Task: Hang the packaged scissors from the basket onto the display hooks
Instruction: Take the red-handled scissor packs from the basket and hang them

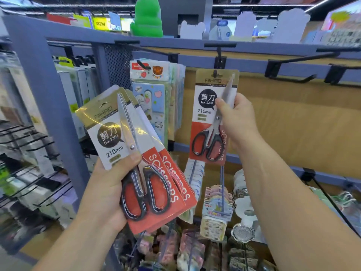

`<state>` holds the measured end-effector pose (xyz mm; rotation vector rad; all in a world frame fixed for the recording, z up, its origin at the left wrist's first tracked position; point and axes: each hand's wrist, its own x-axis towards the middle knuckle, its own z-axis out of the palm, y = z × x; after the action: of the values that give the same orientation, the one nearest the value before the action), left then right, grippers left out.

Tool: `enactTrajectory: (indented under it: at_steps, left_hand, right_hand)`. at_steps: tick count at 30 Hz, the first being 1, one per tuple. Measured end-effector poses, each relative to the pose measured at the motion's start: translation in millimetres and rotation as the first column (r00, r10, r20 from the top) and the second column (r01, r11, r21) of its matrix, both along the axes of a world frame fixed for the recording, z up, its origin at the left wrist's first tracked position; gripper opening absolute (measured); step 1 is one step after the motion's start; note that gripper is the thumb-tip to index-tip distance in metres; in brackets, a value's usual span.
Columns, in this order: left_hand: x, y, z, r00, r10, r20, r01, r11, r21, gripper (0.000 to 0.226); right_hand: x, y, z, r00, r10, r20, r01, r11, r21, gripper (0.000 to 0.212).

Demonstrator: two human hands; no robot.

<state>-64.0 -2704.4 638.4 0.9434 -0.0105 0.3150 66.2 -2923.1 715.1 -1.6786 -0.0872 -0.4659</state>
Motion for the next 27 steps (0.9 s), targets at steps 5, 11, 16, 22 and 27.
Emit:
enactTrajectory:
  at_steps: [5,11,16,22,27]
  left_hand:
    - [-2,-2,1,1.000,-0.006,0.009,0.007,1.000,-0.012,0.045]
    - [-7,-12,9,1.000,0.024,-0.005,-0.024,1.000,-0.016,0.049]
    - [-7,-26,13,0.992,0.117,-0.047,-0.119,0.992,-0.049,0.053]
    - [-11,-42,10,0.986,0.146,-0.078,-0.150,0.987,-0.049,0.051]
    - [-19,-54,5,0.981,0.157,-0.109,-0.169,0.980,-0.103,0.051]
  right_hand:
    - [4,0,-6,0.995,-0.101,0.003,0.100,0.990,-0.103,0.039]
    - [-93,22,-11,0.970,0.195,0.143,-0.165,0.966,-0.199,0.061]
    - [-122,36,-31,0.879,0.457,-0.136,-0.459,0.734,-0.500,0.107]
    - [-125,32,-60,0.866,0.486,-0.117,-0.500,0.848,-0.178,0.071]
    - [-132,24,-71,0.844,0.525,-0.109,-0.526,0.850,0.026,0.049]
